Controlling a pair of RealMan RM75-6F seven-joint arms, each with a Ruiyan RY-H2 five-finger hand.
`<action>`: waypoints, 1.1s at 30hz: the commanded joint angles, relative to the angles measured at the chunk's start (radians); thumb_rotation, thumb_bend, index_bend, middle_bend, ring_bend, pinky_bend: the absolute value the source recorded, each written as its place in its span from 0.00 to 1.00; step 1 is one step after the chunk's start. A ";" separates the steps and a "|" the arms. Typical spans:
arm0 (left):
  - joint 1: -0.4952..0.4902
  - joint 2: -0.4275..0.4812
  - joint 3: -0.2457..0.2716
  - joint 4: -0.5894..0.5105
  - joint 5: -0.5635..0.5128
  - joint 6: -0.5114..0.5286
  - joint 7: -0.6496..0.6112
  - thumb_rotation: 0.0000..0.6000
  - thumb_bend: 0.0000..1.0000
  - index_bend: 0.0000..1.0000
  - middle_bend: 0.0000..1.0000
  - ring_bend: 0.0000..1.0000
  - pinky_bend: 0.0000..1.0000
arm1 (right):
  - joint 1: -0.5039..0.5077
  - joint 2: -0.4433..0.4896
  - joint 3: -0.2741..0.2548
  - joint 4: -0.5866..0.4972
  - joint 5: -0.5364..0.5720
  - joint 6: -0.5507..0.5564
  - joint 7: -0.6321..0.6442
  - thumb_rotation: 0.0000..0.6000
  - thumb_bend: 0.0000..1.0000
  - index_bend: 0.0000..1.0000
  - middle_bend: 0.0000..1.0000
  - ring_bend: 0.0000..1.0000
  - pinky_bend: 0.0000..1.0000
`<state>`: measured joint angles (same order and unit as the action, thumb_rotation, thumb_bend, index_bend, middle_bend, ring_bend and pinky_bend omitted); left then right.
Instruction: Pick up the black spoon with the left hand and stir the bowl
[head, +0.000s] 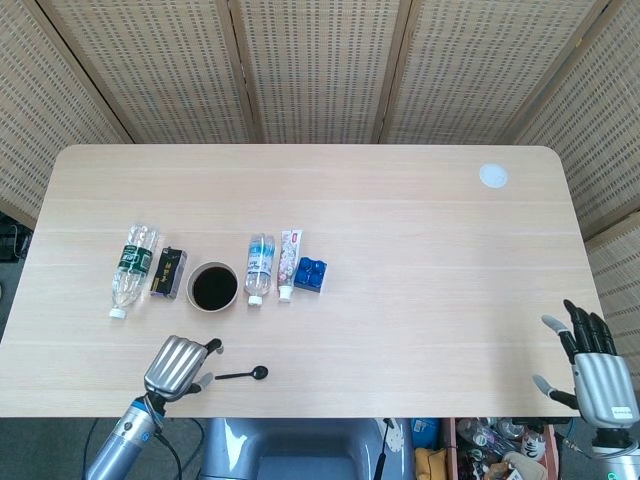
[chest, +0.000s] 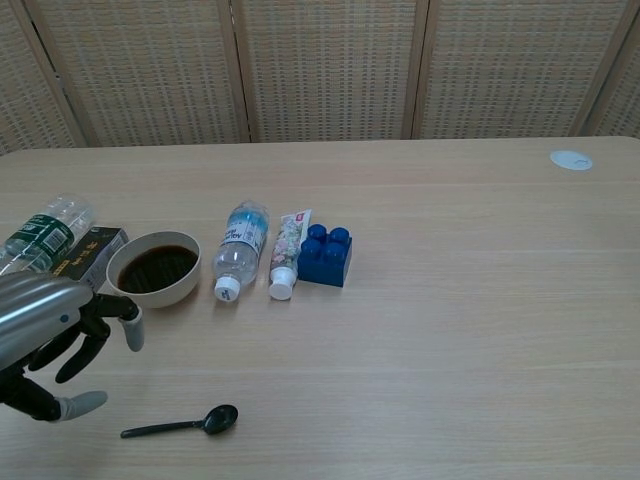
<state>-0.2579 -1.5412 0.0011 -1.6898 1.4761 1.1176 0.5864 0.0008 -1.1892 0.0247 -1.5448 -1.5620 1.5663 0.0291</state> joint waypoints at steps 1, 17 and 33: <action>-0.008 -0.026 0.004 0.021 -0.023 -0.013 0.005 1.00 0.30 0.42 0.75 0.76 0.76 | -0.001 0.000 0.000 0.000 0.001 0.000 0.000 1.00 0.19 0.22 0.08 0.00 0.00; -0.018 -0.164 0.019 0.152 -0.076 -0.003 0.006 1.00 0.30 0.42 0.75 0.76 0.76 | -0.011 0.005 0.001 0.007 0.013 0.001 0.007 1.00 0.19 0.22 0.08 0.00 0.00; -0.026 -0.224 0.025 0.223 -0.113 0.006 0.032 1.00 0.30 0.42 0.75 0.76 0.76 | -0.021 0.005 0.001 0.016 0.018 0.006 0.016 1.00 0.19 0.22 0.08 0.00 0.00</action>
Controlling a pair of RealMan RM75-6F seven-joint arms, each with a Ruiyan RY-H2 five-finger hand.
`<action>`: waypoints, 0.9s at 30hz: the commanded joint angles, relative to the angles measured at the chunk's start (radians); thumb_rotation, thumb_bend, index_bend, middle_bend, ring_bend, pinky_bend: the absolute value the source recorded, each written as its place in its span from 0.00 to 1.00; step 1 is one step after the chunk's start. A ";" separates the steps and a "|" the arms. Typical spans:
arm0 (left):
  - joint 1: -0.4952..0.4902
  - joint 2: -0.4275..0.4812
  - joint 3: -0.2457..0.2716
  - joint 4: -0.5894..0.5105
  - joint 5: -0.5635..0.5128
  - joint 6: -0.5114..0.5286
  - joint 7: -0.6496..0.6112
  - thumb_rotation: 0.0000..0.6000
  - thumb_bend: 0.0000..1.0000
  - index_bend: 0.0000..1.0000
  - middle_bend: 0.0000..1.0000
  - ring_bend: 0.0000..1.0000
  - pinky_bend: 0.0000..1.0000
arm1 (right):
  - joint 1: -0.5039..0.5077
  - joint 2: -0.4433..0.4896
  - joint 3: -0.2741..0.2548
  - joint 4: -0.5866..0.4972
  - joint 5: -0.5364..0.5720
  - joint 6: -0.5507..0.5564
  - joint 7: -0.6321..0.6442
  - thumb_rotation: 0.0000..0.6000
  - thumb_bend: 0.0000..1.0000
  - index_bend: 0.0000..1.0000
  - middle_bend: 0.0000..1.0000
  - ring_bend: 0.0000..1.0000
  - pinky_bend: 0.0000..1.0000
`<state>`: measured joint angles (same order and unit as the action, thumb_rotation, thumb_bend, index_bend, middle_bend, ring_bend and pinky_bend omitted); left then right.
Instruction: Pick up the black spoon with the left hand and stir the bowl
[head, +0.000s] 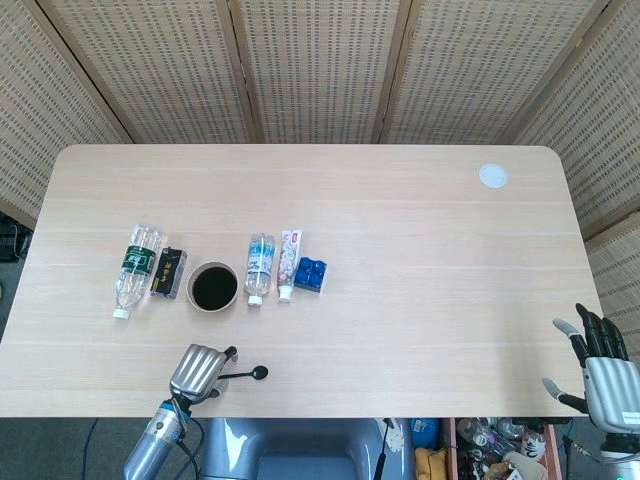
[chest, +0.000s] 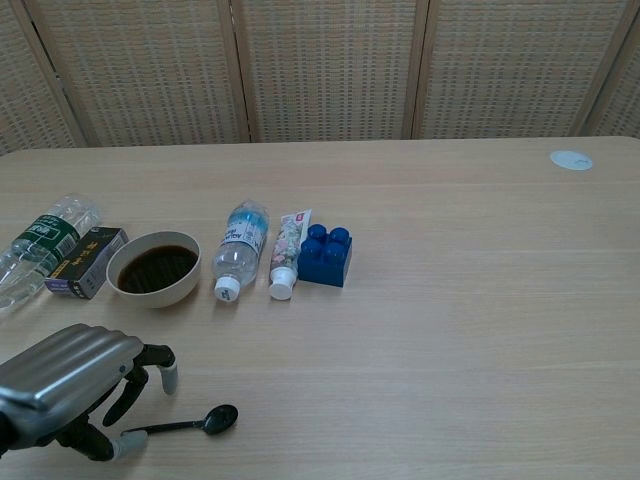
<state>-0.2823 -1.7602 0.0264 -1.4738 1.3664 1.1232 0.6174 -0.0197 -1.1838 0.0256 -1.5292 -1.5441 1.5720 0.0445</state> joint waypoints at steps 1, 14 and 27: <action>-0.002 -0.006 0.000 0.010 -0.004 0.001 0.002 1.00 0.30 0.42 0.75 0.76 0.76 | -0.001 0.000 0.000 0.000 0.001 0.001 0.000 1.00 0.19 0.22 0.09 0.00 0.00; -0.020 -0.033 -0.015 0.054 -0.036 -0.008 0.005 1.00 0.30 0.42 0.75 0.76 0.76 | -0.009 0.001 -0.001 0.000 0.007 0.001 -0.003 1.00 0.19 0.22 0.09 0.00 0.00; -0.046 -0.040 -0.052 0.074 -0.060 -0.002 -0.007 1.00 0.30 0.42 0.75 0.76 0.76 | -0.014 0.002 0.001 -0.004 0.014 0.001 -0.008 1.00 0.19 0.22 0.09 0.00 0.00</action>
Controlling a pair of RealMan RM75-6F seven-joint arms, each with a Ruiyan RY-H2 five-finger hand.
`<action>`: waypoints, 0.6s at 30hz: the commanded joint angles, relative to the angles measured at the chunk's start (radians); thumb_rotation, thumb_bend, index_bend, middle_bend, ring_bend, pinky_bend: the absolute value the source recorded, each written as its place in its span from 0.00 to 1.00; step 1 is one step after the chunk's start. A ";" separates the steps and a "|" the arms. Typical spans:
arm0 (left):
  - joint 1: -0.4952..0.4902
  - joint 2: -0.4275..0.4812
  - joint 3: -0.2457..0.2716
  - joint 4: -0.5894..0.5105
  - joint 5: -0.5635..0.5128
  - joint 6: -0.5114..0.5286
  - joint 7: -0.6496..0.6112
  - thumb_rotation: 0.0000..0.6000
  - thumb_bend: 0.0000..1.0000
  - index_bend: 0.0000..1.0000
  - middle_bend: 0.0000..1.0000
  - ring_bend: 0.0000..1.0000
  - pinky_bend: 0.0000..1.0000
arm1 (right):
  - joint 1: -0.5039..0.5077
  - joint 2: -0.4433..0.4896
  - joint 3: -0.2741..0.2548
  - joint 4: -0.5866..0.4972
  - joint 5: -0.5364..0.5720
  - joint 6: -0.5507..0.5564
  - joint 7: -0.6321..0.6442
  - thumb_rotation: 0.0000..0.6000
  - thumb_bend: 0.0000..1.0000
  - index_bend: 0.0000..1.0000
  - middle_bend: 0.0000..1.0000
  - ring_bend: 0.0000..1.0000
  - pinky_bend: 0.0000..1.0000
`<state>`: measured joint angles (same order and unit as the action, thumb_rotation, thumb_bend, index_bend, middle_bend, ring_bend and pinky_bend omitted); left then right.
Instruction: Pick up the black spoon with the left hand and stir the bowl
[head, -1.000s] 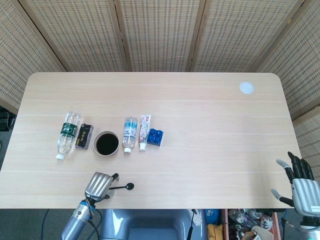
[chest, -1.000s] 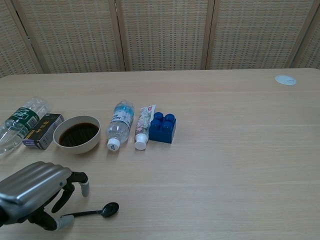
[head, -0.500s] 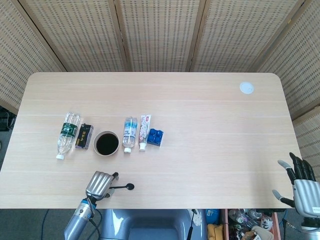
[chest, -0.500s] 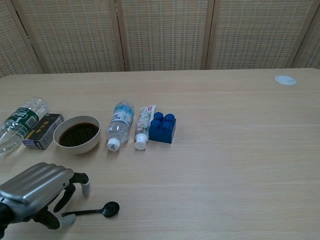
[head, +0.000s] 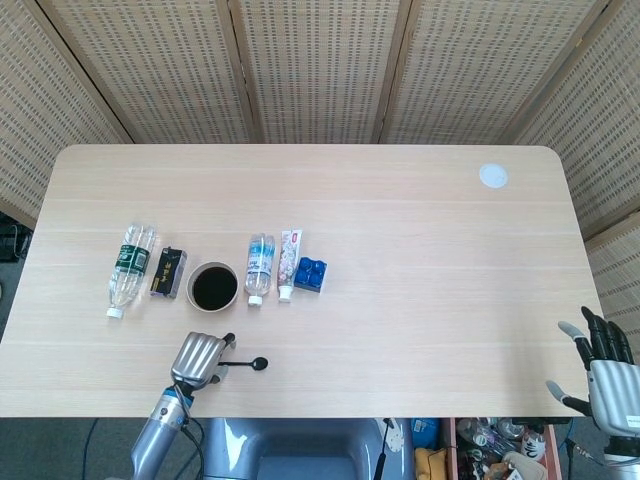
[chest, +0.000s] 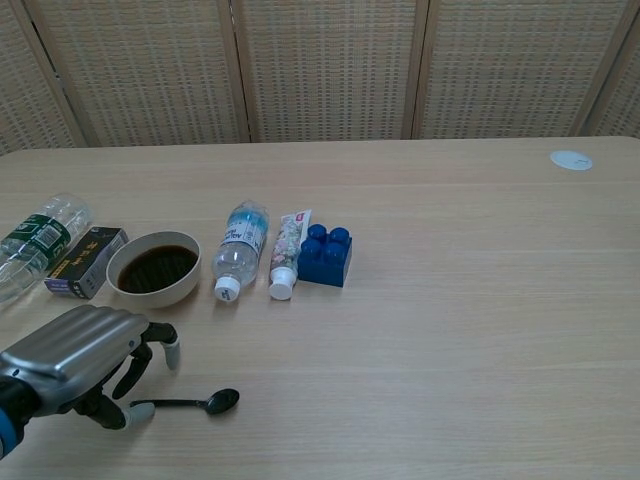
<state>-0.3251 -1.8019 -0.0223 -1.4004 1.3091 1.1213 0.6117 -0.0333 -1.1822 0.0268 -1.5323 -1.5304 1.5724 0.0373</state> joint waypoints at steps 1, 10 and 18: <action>-0.004 0.002 -0.004 0.001 -0.003 0.001 -0.003 1.00 0.30 0.42 0.75 0.76 0.76 | -0.001 0.000 0.000 -0.001 0.001 0.001 -0.001 1.00 0.19 0.22 0.09 0.00 0.00; -0.006 0.027 0.011 -0.029 0.003 0.003 -0.036 1.00 0.30 0.42 0.75 0.76 0.76 | -0.006 0.003 0.001 -0.007 -0.003 0.009 -0.006 1.00 0.19 0.22 0.09 0.00 0.00; 0.002 0.043 0.029 -0.046 0.009 0.015 -0.046 1.00 0.30 0.46 0.75 0.76 0.76 | -0.008 0.003 0.001 -0.008 -0.005 0.010 -0.007 1.00 0.19 0.22 0.09 0.00 0.00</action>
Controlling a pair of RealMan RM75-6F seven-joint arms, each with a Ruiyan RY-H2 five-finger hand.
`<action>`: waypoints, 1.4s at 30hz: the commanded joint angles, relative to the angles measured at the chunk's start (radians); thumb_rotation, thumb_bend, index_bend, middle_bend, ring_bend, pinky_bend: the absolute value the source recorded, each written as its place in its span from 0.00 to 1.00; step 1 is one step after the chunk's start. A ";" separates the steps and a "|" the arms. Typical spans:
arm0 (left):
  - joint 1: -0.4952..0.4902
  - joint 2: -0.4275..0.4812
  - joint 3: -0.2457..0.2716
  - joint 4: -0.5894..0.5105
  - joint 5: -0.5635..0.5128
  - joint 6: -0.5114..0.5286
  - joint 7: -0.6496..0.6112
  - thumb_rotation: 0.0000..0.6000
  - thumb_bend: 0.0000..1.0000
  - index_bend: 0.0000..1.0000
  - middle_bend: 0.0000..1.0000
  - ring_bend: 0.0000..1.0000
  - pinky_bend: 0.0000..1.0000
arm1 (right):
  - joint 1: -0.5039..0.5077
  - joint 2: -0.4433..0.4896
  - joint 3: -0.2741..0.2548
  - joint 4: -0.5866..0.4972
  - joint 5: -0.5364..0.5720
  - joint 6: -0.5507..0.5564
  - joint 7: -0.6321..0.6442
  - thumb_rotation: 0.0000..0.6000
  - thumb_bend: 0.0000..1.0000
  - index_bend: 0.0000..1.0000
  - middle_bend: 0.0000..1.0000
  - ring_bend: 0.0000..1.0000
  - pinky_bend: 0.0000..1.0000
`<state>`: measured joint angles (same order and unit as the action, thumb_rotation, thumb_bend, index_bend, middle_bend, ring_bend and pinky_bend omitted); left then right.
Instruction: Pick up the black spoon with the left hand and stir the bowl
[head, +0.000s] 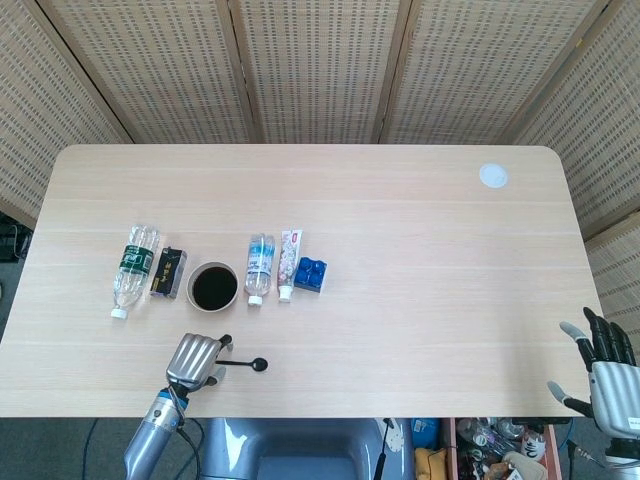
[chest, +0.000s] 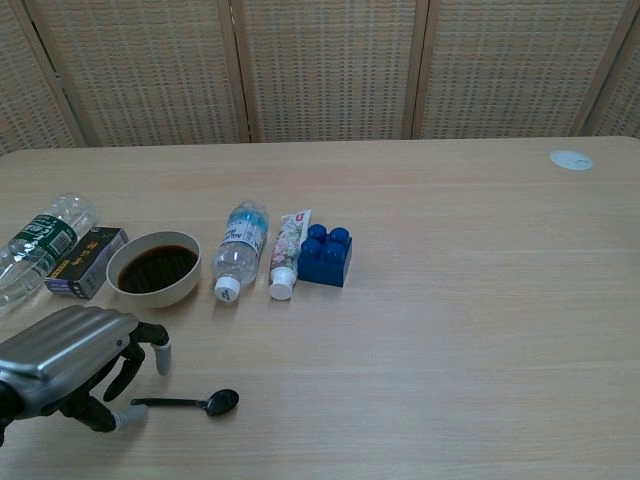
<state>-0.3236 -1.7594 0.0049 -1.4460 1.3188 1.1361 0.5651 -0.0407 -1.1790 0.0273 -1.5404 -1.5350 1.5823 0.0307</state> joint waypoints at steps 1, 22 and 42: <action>0.001 0.001 0.002 -0.001 -0.002 0.001 0.000 1.00 0.30 0.47 0.75 0.76 0.76 | -0.001 0.000 0.000 0.000 0.000 0.001 0.000 1.00 0.19 0.22 0.09 0.00 0.00; -0.016 -0.036 -0.016 0.037 -0.052 -0.011 0.031 1.00 0.30 0.50 0.76 0.77 0.76 | -0.010 0.000 0.002 0.014 0.007 0.005 0.015 1.00 0.19 0.22 0.09 0.00 0.00; -0.026 -0.048 -0.012 0.056 -0.095 -0.030 0.050 1.00 0.37 0.52 0.77 0.78 0.77 | -0.018 0.003 0.004 0.011 0.014 0.007 0.010 1.00 0.19 0.22 0.09 0.00 0.00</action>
<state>-0.3489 -1.8074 -0.0074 -1.3902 1.2248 1.1064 0.6144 -0.0585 -1.1758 0.0313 -1.5292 -1.5208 1.5891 0.0412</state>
